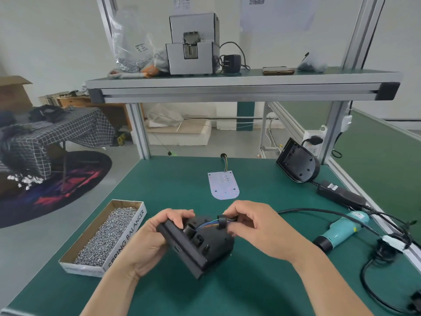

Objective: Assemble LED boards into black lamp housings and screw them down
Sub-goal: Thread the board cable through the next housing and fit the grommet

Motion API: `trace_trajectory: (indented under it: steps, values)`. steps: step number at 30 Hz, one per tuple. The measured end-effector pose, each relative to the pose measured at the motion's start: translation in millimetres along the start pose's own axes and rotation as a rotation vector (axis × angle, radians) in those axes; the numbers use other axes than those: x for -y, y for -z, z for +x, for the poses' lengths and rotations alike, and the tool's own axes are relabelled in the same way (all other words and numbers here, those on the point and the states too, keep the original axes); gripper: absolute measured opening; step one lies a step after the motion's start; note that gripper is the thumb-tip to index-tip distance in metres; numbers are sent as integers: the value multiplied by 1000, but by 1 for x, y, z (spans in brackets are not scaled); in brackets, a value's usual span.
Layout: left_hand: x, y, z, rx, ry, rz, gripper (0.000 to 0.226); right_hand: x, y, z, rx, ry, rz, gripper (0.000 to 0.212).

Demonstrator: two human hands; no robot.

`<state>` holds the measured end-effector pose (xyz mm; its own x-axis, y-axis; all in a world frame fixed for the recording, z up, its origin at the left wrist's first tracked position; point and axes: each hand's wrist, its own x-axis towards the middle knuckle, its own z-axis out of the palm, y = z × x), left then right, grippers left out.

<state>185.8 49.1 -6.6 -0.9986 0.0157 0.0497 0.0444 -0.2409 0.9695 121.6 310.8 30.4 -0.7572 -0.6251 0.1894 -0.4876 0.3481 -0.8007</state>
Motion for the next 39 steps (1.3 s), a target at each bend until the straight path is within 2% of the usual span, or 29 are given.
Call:
trace_trajectory:
  steps: [2,5,8,10,11,13,14,16,18,19,20,23,25,26,28,29,30,33,34,37,39]
  values:
    - [6,8,-4,-34,39,-31,68,8,-2,3,35,38,-141,9]
    - [7,21,-12,-55,95,-10,71,21,-7,8,57,124,-369,21]
    - [-6,25,-20,-165,65,202,69,34,-14,11,59,179,-500,28]
    - [-21,16,-22,-237,-46,407,62,42,-20,14,58,196,-530,31]
    - [-28,6,-24,-199,-116,503,57,46,-23,16,67,204,-544,31]
    - [-35,-16,-26,4,-194,736,58,54,-29,19,98,216,-586,28]
    - [-34,-27,-25,85,-200,862,64,58,-31,20,113,218,-612,25]
    - [-31,-39,-22,134,-170,1031,69,62,-32,23,136,204,-648,19]
    - [-30,-42,-19,123,-210,1154,53,64,-30,26,162,177,-607,15]
    - [-30,-42,-17,94,-242,1193,32,66,-29,26,171,175,-586,16]
    - [-29,-44,-17,60,-245,1178,10,67,-28,26,171,183,-584,18]
    - [-18,-46,-20,-40,-246,1112,19,70,-27,24,119,240,-675,22]
    - [-17,-49,-24,-80,-261,1083,14,71,-29,22,83,263,-710,21]
    - [-18,-50,-25,-95,-260,1030,21,73,-30,21,72,267,-707,20]
    - [-17,-54,-24,-115,-239,971,66,77,-34,19,70,277,-719,18]
    - [-17,-57,-23,-126,-216,953,74,79,-36,19,71,285,-733,17]
    - [-16,-60,-22,-130,-219,927,68,81,-36,19,66,292,-742,17]
    - [-12,-65,-21,-210,-212,922,24,85,-31,20,59,300,-769,18]
    - [-11,-65,-20,-220,-201,944,18,86,-29,19,55,307,-795,20]
    - [-4,-57,-19,-188,-208,1066,14,93,-26,16,22,349,-888,23]
    - [3,-49,-16,-178,-117,1193,21,97,-26,11,-19,352,-906,31]
